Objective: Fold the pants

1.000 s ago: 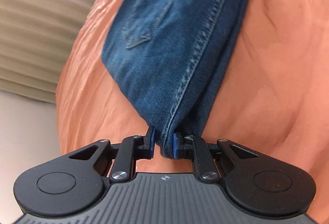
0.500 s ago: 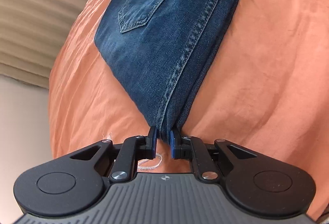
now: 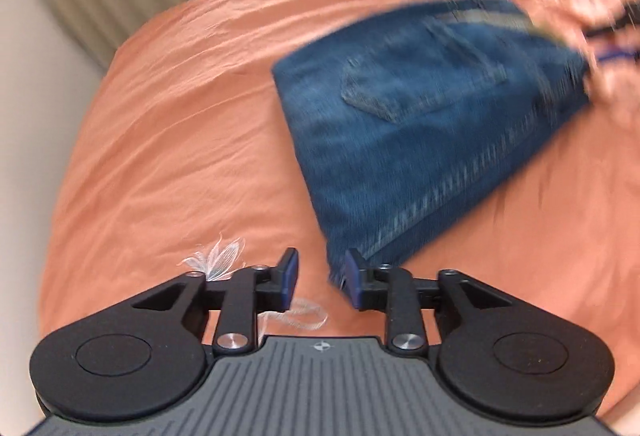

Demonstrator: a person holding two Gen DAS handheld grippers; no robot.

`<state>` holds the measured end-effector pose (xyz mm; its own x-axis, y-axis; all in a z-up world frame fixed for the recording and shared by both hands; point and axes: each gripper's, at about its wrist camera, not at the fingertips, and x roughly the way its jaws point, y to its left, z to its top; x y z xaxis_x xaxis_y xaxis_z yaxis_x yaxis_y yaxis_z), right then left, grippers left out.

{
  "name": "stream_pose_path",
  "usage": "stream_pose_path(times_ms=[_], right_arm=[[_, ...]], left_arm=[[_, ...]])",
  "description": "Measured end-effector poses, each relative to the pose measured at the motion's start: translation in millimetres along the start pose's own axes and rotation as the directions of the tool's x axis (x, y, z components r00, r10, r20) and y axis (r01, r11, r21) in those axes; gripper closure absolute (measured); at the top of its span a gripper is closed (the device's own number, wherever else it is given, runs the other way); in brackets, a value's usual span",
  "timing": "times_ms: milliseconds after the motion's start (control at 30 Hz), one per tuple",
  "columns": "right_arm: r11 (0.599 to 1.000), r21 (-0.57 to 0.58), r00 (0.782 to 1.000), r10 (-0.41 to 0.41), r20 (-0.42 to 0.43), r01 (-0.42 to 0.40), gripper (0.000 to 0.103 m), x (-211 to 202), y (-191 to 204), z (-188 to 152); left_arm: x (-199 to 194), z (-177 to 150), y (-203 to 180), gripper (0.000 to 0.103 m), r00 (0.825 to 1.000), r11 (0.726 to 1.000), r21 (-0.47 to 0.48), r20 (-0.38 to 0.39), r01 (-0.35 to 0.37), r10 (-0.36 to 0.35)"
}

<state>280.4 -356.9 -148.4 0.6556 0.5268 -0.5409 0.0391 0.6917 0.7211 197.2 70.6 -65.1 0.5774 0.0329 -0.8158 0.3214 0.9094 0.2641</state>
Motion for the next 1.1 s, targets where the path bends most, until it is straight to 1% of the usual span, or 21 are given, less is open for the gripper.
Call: stream_pose_path(times_ms=[33,67,100,133,167,200,333,433,500,600,667,767,800,833,867,933,967,1000,1033,1067,1100], right_arm=[[0.999,0.04,0.999,0.026,0.019,-0.027,0.037,-1.9,-4.5,2.9],[0.997,0.066,0.998,0.043,0.036,-0.045,0.037,-2.7,-8.2,6.0],[0.995,0.08,0.997,0.052,0.051,-0.056,0.036,-2.4,-10.8,9.2],[0.995,0.083,0.997,0.053,0.06,-0.058,0.035,-0.9,-11.9,12.5],[0.995,0.08,0.997,0.051,0.064,-0.056,0.035,1.9,-12.4,15.4],[0.996,0.074,0.997,0.048,0.064,-0.053,0.034,6.4,-12.3,20.6],[0.996,0.058,0.997,0.068,0.03,-0.07,0.034,29.6,-12.5,33.9],[0.999,0.022,0.999,0.037,-0.003,-0.037,0.034,45.7,-12.1,37.3],[0.999,0.024,0.999,0.039,-0.031,-0.038,0.034,57.2,-15.3,38.0],[0.998,0.05,0.997,0.042,-0.061,-0.039,0.035,71.9,-23.7,40.0],[0.994,0.089,0.995,0.074,-0.066,-0.068,0.035,79.0,-30.4,42.2],[0.985,0.136,0.99,0.118,-0.074,-0.107,0.036,91.2,-38.0,46.5],[0.982,0.147,0.988,0.134,-0.077,-0.122,0.039,95.8,-39.9,47.5],[0.978,0.16,0.985,0.151,-0.082,-0.136,0.045,99.9,-41.5,48.0],[0.975,0.171,0.983,0.16,-0.085,-0.144,0.045,103.8,-42.6,48.0],[0.971,0.181,0.981,0.173,-0.087,-0.155,0.054,108.1,-43.8,47.9],[0.97,0.183,0.98,0.177,-0.088,-0.159,0.056,108.2,-44.1,48.2],[0.969,0.183,0.979,0.185,-0.089,-0.166,0.061,109.4,-43.0,50.2],[0.968,0.179,0.977,0.192,-0.089,-0.174,0.067,108.0,-42.2,50.5],[0.969,0.174,0.977,0.194,-0.087,-0.177,0.069,106.2,-40.2,50.4],[0.971,0.16,0.977,0.193,-0.086,-0.178,0.072,105.0,-37.1,50.6]], left_arm=[[-1.8,3.1,2.9,0.065,1.0,0.997,-0.077,0.007,0.031,-0.031],[0.5,9.1,9.4,0.062,0.998,0.988,-0.142,0.012,0.057,-0.056],[4.3,15.3,16.4,0.056,0.997,0.975,-0.205,0.021,0.08,-0.077],[8.3,19.4,22.1,0.052,0.995,0.961,-0.26,0.029,0.099,-0.094],[14.3,25.0,29.4,0.049,0.993,0.939,-0.321,0.04,0.121,-0.115],[19.8,28.9,35.1,0.049,0.99,0.92,-0.367,0.048,0.138,-0.13],[51.8,36.6,60.9,0.044,0.977,0.817,-0.539,0.069,0.207,-0.202],[78.8,37.8,76.3,0.042,0.966,0.754,-0.609,0.092,0.247,-0.243],[96.2,36.4,84.0,0.041,0.961,0.725,-0.637,0.104,0.264,-0.258],[125.6,31.1,96.9,0.041,0.946,0.676,-0.675,0.113,0.297,-0.302],[141.0,26.4,102.9,0.041,0.932,0.639,-0.696,0.13,0.328,-0.338],[157.1,20.9,108.8,0.041,0.902,0.58,-0.711,0.186,0.397,-0.389],[161.5,20.2,109.4,0.042,0.893,0.562,-0.716,0.201,0.414,-0.403],[165.8,19.8,110.1,0.042,0.885,0.548,-0.719,0.212,0.429,-0.415],[169.6,19.0,110.7,0.044,0.878,0.535,-0.721,0.22,0.441,-0.426],[175.0,18.0,110.5,0.049,0.866,0.517,-0.723,0.235,0.459,-0.441],[177.9,19.4,108.8,0.058,0.86,0.508,-0.724,0.24,0.468,-0.451],[178.9,19.4,107.5,0.069,0.853,0.501,-0.721,0.245,0.478,-0.461],[178.6,20.4,105.9,0.072,0.85,0.499,-0.72,0.248,0.483,-0.465],[177.1,22.5,103.7,0.075,0.856,0.514,-0.713,0.244,0.477,-0.455],[173.5,24.6,101.0,0.082,0.863,0.534,-0.702,0.241,0.471,-0.444]])
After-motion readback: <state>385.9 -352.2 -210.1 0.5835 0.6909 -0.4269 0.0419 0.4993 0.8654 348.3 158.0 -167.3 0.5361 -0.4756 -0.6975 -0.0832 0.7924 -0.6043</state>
